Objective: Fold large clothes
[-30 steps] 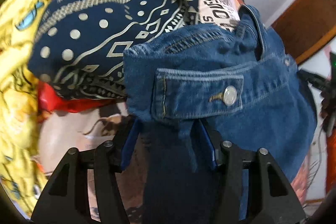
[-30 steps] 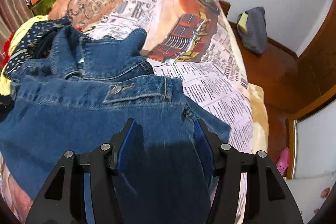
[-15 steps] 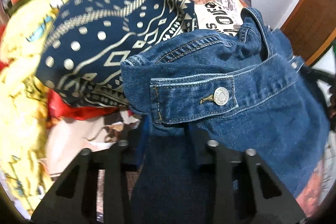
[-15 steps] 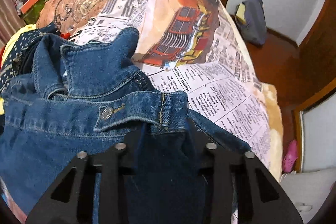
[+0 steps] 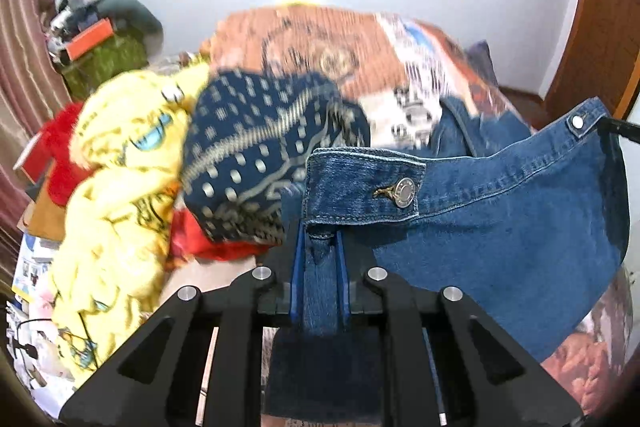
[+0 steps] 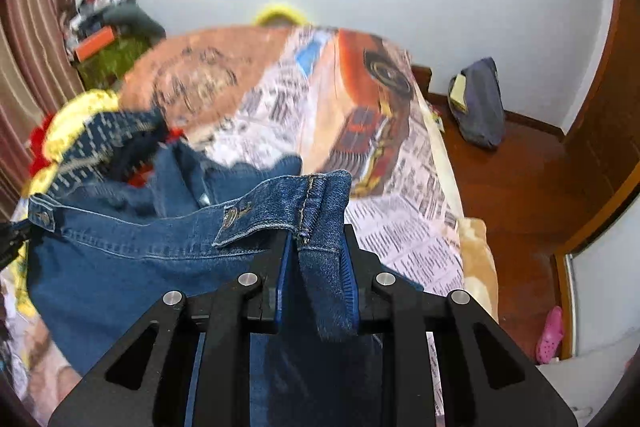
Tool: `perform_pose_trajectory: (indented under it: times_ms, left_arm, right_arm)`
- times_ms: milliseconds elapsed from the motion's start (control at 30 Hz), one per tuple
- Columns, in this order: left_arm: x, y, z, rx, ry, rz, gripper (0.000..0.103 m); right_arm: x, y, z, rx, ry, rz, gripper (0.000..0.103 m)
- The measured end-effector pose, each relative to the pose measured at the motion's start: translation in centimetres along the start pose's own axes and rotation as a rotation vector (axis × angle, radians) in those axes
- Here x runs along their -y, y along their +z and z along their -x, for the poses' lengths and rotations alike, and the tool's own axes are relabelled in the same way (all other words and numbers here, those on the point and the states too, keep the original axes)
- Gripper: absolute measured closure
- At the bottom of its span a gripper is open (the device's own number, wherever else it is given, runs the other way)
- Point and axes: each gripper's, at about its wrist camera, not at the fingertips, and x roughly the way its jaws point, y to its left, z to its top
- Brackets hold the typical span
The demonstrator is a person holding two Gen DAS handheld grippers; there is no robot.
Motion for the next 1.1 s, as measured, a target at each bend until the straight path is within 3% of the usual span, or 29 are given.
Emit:
perform_pose_trajectory:
  times_ms: [167,367,467,633,800,933,1100]
  left_arm:
    - [1.0,2.8,0.3,0.047,0.018,-0.049,0.089]
    - [1.3,6.5,-3.4,0.052,0.015,0.004,0.089]
    - [2.2,6.8,-6.7,0.015,0.041,-0.025,0.089]
    - [2.7,4.5,-11.8,-0.086,0.087,-0.057,0.088]
    - [2.0,3.5,-11.3,-0.121,0.044,-0.063,0.087]
    - [1.4,3.1,-9.6,-0.153,0.041,-0.079,0.07]
    - [2.2,2.5,-6.1,-0.117,-0.012,-0.097,0.061]
  right_arm:
    - [0.2,1.4,0.8,0.053,-0.011,0.001,0.083]
    - [1.8,1.7,-1.0,0.068,-0.061,-0.054,0.083]
    - [3.3,1.0,-3.8,0.012,-0.093,-0.093,0.083]
    - [4.2,-1.9,-9.4,-0.141,-0.117,-0.094,0.082]
    - [3.9,-3.1,-9.3,-0.163,-0.156,-0.048,0.077]
    - [2.1,-3.4,-6.8,-0.159,-0.222,0.039,0.075]
    - [-1.8,-4.3,-3.1,-0.088,-0.162,0.116,0.068]
